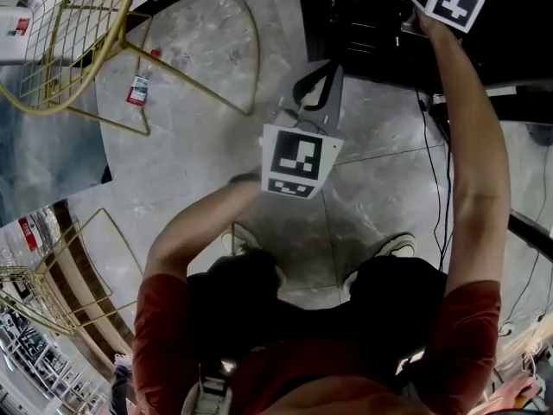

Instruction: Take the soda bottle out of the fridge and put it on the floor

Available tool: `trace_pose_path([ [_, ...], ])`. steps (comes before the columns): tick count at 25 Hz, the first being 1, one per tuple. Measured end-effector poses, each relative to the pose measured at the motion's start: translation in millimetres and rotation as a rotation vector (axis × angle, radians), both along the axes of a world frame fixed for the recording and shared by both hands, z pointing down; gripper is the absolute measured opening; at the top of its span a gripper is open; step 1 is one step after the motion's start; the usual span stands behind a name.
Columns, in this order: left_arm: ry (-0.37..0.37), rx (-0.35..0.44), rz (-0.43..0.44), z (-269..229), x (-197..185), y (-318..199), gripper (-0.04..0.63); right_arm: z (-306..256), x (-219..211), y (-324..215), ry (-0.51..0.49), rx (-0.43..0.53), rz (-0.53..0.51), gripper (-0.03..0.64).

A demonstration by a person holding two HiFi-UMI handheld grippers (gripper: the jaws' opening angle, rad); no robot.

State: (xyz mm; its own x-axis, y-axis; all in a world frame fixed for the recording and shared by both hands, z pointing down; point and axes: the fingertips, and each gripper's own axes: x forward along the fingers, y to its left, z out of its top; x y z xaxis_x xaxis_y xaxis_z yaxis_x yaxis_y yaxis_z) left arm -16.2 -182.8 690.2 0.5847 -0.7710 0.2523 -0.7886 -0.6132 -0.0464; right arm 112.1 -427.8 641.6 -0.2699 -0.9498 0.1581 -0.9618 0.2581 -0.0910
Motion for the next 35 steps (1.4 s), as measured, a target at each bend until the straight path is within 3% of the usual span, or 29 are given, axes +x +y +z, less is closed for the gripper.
trace_pose_path([
  [22,-0.006,-0.012,0.008,11,2,3,-0.002,10,0,-5,0.047,0.007,0.046,0.278],
  [35,-0.033,0.001,0.032,16,15,11,-0.002,1,18,24,-0.007,-0.028,0.05,0.276],
])
